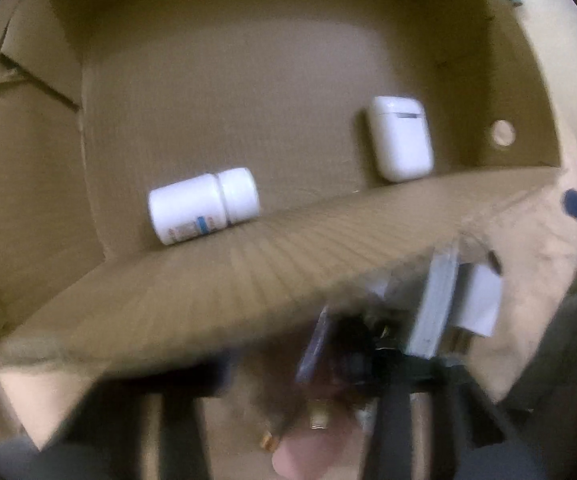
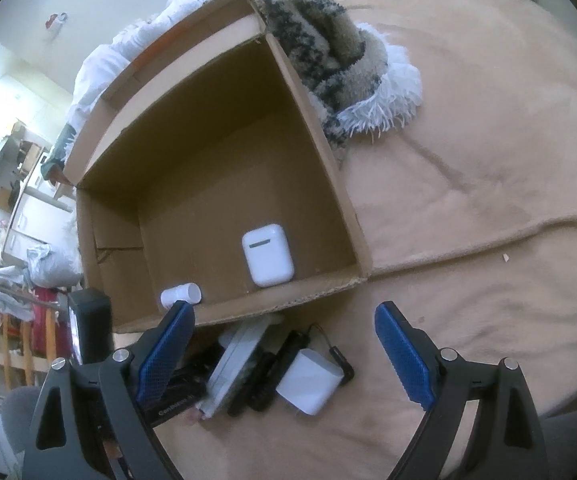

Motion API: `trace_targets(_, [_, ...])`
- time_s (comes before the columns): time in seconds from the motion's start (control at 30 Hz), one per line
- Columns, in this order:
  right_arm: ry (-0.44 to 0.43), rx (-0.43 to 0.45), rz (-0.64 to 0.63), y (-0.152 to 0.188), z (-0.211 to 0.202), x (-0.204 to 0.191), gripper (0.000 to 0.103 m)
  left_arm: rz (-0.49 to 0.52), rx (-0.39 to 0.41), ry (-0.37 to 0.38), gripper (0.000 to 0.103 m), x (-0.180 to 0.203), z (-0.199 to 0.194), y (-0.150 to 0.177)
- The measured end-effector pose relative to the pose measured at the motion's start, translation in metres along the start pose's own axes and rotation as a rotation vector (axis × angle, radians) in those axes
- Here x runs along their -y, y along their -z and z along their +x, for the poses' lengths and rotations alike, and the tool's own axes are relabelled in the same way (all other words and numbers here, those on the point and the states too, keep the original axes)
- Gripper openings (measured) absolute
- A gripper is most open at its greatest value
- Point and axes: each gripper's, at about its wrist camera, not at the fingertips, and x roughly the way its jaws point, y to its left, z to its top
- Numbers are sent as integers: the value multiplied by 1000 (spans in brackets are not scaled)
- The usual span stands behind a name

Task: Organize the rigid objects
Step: 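Grasp the pink translucent comb from the pile with the left tool, then grasp the white charger plug with the right tool while the left tool holds the comb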

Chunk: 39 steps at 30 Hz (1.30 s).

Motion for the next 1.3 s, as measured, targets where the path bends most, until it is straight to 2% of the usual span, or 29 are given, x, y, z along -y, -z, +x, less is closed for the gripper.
trace_targets(0.07, [10,-7,-3,1,2,0,97,22,-18,35,23,2,-2,4])
trace_targets(0.17, [19,-16,-7,2,3,1,97,3,-20,30,17,0,-13,10])
trace_targets(0.23, [19,-21,-2,4,4,2,97,-28,-23,59,17,-4,-23,16])
trace_targets(0.43, [-6,-66,17,8,8,6,97,-125,-5,83,16,-13,-52,27])
trace_targets(0.57, [-18,-122,35,14,14,10,97,-188,31,21,16,-26,-68,39])
trace_targets(0.73, [3,-251,82,29,39,16,97,-265,49,-82,16,-42,-70,57])
trace_targets(0.8, [3,-286,138,37,50,22,92,-283,53,-97,16,-45,-67,57])
trace_targets(0.93, [20,-307,239,50,64,34,63,-295,66,-104,16,-49,-72,57])
trace_targets(0.97, [32,-301,246,51,66,35,59,-294,67,-108,16,-50,-73,57])
trace_targets(1.17, [59,-298,225,52,75,25,59,-276,43,-130,16,-43,-67,58])
trace_targets(1.3, [87,-286,178,51,85,14,64,-280,33,-128,16,-39,-59,53])
